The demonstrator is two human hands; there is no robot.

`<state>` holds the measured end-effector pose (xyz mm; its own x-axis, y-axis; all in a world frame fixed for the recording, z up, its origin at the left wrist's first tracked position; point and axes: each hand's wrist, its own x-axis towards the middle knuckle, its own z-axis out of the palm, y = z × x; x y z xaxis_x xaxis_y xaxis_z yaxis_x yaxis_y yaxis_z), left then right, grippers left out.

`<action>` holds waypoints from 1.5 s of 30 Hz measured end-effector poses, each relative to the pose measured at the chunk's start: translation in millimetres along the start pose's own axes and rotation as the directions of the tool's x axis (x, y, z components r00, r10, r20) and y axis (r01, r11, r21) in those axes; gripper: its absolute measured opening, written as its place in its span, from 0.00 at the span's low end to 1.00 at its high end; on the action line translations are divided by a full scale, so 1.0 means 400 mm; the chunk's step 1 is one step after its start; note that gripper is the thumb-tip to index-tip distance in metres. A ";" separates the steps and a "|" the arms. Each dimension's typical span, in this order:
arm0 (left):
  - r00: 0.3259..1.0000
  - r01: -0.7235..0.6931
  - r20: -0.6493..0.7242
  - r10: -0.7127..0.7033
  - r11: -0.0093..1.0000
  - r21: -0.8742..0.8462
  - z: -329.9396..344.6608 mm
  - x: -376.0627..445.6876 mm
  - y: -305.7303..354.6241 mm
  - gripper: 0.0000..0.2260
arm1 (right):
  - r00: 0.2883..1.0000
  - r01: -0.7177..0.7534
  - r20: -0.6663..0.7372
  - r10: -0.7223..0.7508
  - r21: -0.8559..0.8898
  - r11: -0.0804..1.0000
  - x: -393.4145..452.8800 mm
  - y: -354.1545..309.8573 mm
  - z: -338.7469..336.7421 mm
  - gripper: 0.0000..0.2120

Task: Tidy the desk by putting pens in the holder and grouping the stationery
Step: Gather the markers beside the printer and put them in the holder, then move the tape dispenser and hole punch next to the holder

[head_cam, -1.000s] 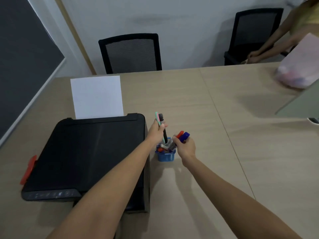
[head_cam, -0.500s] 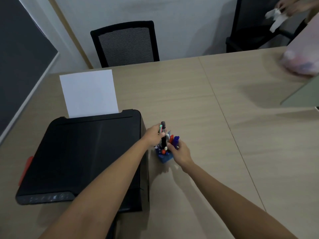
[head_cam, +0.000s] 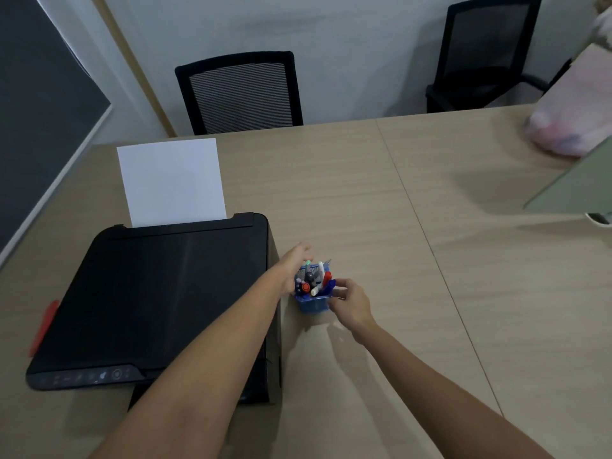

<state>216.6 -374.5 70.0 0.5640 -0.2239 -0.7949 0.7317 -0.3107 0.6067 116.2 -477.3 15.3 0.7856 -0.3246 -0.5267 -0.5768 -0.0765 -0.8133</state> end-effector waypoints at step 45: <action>0.707 0.154 -0.706 -0.039 0.983 0.100 -1.351 -0.505 -0.935 0.32 | 0.939 0.343 0.226 -0.260 -0.541 0.768 -0.364 -0.350 1.385 0.17</action>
<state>35.9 286.2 9.8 0.6404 0.5065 -0.5774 0.7680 -0.4325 0.4724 206.3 102.9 68.9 0.9381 -0.0714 -0.3390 -0.2945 -0.6799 -0.6716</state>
